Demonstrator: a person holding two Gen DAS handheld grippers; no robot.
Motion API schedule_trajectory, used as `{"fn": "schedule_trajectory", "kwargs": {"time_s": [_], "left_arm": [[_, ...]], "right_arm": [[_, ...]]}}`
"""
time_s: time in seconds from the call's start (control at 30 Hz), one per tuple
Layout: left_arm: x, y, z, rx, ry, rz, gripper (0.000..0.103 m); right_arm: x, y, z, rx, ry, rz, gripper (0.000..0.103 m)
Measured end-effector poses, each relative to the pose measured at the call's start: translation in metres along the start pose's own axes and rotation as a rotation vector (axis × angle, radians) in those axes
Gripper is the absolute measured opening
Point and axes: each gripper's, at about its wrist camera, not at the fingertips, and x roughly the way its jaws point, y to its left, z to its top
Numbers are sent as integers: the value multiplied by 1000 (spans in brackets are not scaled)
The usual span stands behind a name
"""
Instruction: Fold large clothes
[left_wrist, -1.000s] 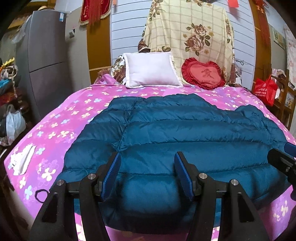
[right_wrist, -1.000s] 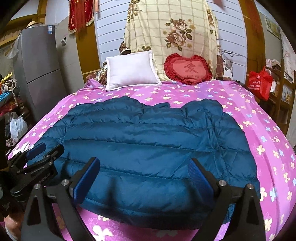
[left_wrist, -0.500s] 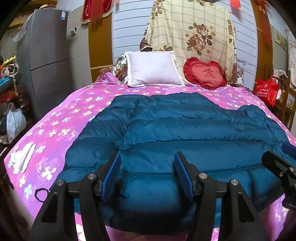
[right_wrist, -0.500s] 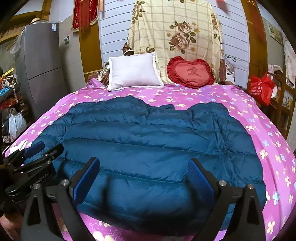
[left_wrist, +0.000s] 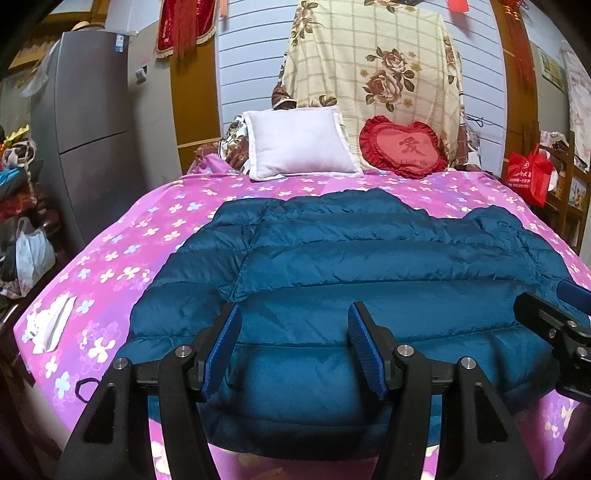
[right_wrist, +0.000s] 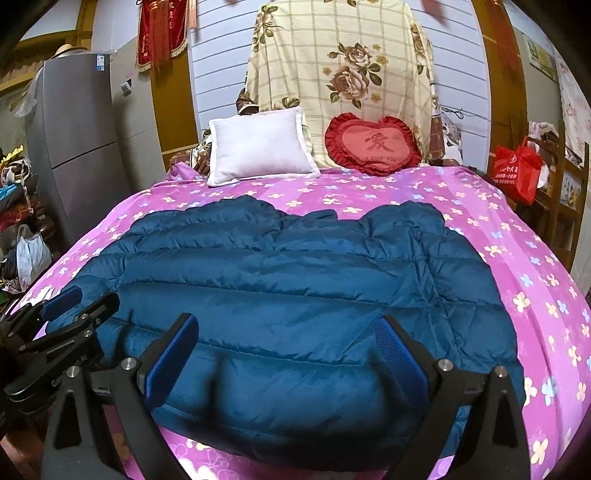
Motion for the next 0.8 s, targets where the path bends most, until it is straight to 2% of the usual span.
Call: {"fn": "schedule_trajectory", "kwargs": {"time_s": [0.8], "left_arm": [[-1,1,-1,-2,1,5,40]], "right_arm": [[5,4,-4,0,15,9,101]]}}
